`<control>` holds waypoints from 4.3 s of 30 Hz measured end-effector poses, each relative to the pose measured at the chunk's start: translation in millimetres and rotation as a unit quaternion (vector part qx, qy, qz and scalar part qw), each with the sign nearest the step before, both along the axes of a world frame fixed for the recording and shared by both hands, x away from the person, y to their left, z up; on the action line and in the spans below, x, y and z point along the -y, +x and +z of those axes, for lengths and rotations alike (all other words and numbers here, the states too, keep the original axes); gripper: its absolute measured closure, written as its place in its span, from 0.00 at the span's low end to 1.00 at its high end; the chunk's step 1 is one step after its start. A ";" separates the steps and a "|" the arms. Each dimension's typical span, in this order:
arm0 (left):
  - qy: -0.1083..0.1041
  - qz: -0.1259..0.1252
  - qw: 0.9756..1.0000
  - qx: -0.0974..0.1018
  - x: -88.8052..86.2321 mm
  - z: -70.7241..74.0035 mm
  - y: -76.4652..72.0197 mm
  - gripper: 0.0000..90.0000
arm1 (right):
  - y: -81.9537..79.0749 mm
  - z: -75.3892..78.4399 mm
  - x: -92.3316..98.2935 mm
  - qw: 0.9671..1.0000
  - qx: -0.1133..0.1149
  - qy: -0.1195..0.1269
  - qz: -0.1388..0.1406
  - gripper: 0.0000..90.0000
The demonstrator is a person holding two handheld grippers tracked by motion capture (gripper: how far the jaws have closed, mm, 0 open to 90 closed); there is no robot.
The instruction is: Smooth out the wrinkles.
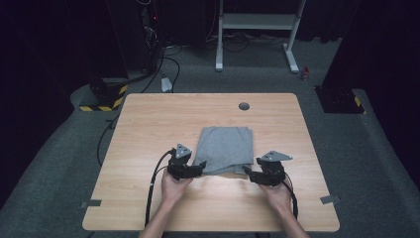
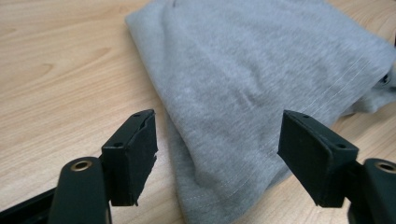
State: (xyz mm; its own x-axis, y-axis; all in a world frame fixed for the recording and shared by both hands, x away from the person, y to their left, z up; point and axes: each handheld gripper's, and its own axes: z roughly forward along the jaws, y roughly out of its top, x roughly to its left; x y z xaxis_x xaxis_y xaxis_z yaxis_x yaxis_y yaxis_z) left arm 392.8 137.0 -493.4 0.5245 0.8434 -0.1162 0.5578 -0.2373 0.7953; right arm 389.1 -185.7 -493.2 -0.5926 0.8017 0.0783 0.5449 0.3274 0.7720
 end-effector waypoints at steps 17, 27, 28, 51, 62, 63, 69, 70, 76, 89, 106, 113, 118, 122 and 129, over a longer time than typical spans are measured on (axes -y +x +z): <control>-0.020 0.015 1.000 0.013 -27.6 12.1 -6.9 0.31 | 3.4 19.6 22.6 0.999 0.018 0.041 -0.029 0.40; -0.031 0.023 0.999 0.017 -41.5 16.7 -11.0 0.30 | 1.4 25.4 32.2 0.997 0.027 0.052 -0.041 0.40; -0.032 0.024 0.999 0.017 -43.2 17.0 -11.4 0.30 | 1.3 25.6 33.2 0.997 0.028 0.053 -0.040 0.40; -0.033 0.047 0.998 0.009 -75.2 22.2 -18.2 0.28 | -7.7 32.5 69.2 0.995 0.027 0.053 -0.075 0.41; -0.034 0.062 0.997 0.009 -94.2 23.8 -23.3 0.28 | -11.1 33.8 84.3 0.994 0.029 0.053 -0.092 0.41; -0.036 0.064 0.997 0.007 -96.4 23.5 -23.6 0.28 | -10.9 33.3 85.6 0.994 0.030 0.052 -0.090 0.41; -0.038 0.081 0.996 0.005 -109.6 23.2 -26.7 0.28 | -10.8 31.3 90.2 0.993 0.030 0.062 -0.098 0.41; -0.037 0.083 0.996 0.006 -111.4 23.2 -27.2 0.28 | -11.0 31.2 90.8 0.993 0.031 0.062 -0.098 0.41; -0.034 0.097 0.995 0.002 -120.9 20.8 -30.4 0.28 | -11.8 29.3 97.0 0.992 0.029 0.062 -0.106 0.41; -0.007 0.136 0.991 -0.012 -132.2 -2.9 -31.4 0.28 | -13.9 9.3 117.2 0.989 0.013 0.028 -0.142 0.42; 0.049 0.152 0.987 -0.035 -129.1 -24.6 -25.0 0.26 | -8.5 -15.4 115.6 0.988 -0.009 -0.036 -0.152 0.40; 0.047 0.165 0.985 -0.037 -129.1 -32.0 -21.4 0.26 | -1.9 -22.8 109.3 0.987 -0.014 -0.057 -0.150 0.39; 0.055 0.160 0.985 -0.027 -126.5 -33.8 -21.0 0.25 | 0.3 -25.6 103.4 0.987 -0.019 -0.064 -0.146 0.38; 0.077 0.154 0.985 -0.019 -121.7 -35.3 -21.1 0.23 | 2.4 -27.5 101.0 0.987 -0.014 -0.068 -0.146 0.37; 0.076 0.149 0.986 -0.021 -119.3 -35.4 -21.0 0.22 | 1.7 -29.5 101.3 0.988 -0.010 -0.059 -0.142 0.35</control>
State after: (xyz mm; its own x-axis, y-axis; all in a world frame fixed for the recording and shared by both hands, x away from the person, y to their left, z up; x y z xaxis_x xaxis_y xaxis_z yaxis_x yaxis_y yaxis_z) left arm 371.8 256.3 -528.7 0.2492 0.9684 0.0072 0.6517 -0.1732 0.7384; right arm 390.8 -286.9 -522.7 -0.3410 0.9399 -0.0156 0.6430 0.2453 0.7255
